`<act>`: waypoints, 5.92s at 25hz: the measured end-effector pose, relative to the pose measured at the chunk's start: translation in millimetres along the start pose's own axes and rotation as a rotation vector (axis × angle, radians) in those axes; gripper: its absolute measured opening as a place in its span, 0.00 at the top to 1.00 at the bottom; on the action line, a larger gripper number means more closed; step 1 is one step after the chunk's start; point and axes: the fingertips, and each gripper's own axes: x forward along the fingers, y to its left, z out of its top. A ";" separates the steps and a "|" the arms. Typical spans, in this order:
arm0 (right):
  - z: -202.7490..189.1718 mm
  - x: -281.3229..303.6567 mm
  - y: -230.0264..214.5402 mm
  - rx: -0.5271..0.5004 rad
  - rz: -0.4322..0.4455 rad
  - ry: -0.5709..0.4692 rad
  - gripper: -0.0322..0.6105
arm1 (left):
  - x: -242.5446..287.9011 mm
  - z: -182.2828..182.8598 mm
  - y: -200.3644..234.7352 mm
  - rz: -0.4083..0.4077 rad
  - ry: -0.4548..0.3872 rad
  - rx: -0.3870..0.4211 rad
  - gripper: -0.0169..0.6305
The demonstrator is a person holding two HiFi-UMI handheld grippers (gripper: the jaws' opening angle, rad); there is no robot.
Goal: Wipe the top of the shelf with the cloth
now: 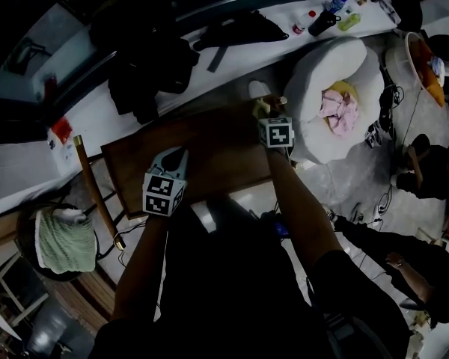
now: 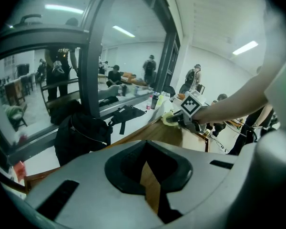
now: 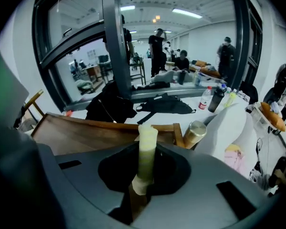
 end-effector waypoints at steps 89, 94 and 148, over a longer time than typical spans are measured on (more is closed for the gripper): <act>-38.2 -4.3 200.9 -0.244 0.346 0.112 0.88 | -49.5 -23.6 4.9 -0.010 0.027 -0.120 0.96; -44.0 -12.1 135.1 -0.198 0.273 0.114 0.88 | -28.4 -11.1 -14.2 -0.026 0.018 -0.114 0.96; -39.1 -40.5 528.9 -0.219 0.695 0.039 0.88 | -251.8 -104.1 114.2 0.156 -0.014 -0.146 0.96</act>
